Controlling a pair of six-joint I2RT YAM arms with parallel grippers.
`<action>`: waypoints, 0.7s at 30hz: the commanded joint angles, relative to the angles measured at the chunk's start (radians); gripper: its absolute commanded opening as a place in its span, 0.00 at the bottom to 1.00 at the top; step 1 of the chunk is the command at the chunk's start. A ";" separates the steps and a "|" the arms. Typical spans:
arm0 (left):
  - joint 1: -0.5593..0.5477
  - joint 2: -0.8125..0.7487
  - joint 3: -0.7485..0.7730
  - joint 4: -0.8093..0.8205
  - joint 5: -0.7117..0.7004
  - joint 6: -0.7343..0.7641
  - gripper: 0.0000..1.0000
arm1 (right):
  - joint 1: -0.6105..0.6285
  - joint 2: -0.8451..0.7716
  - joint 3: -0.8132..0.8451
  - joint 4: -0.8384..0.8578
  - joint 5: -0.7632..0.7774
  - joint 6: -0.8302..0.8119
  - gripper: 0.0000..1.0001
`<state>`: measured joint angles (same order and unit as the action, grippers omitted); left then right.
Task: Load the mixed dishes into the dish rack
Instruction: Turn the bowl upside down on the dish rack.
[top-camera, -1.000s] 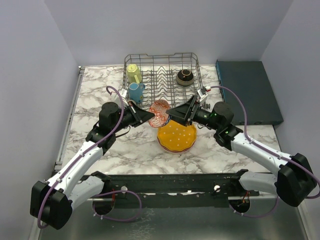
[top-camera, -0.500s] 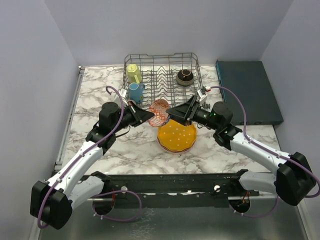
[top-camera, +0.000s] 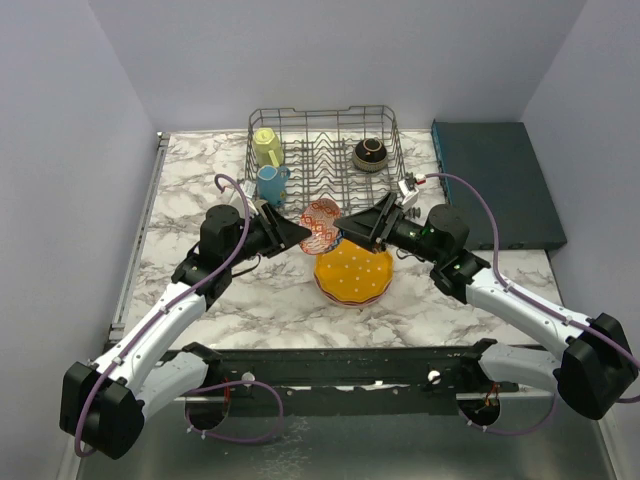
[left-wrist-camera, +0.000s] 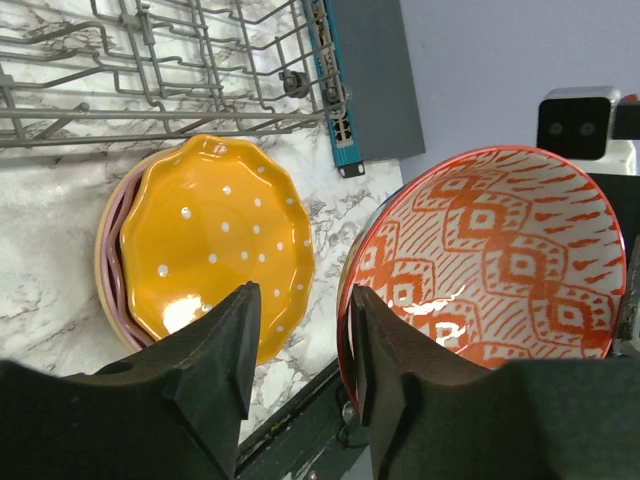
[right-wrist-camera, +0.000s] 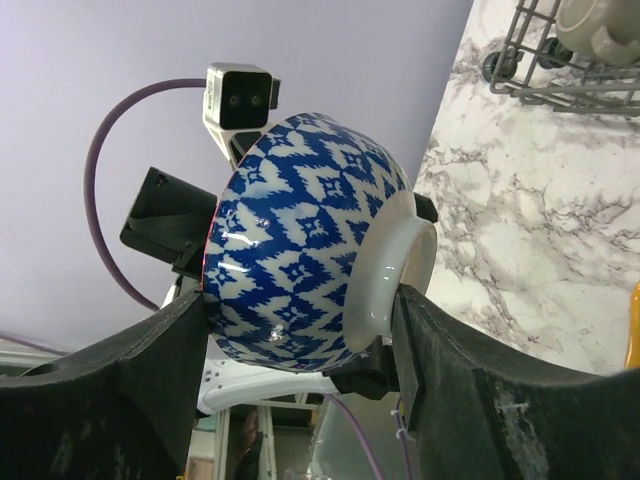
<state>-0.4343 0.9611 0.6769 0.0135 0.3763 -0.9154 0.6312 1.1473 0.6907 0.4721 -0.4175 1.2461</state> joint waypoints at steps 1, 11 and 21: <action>-0.004 -0.035 0.020 -0.068 -0.028 0.037 0.49 | 0.004 -0.044 0.055 -0.066 0.078 -0.058 0.45; -0.003 -0.061 0.092 -0.161 -0.049 0.110 0.52 | 0.004 -0.057 0.150 -0.302 0.172 -0.205 0.45; -0.003 -0.092 0.154 -0.301 -0.093 0.243 0.53 | 0.004 -0.005 0.333 -0.582 0.309 -0.423 0.45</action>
<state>-0.4343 0.8967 0.7898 -0.1997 0.3229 -0.7631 0.6331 1.1267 0.9352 0.0036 -0.2047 0.9463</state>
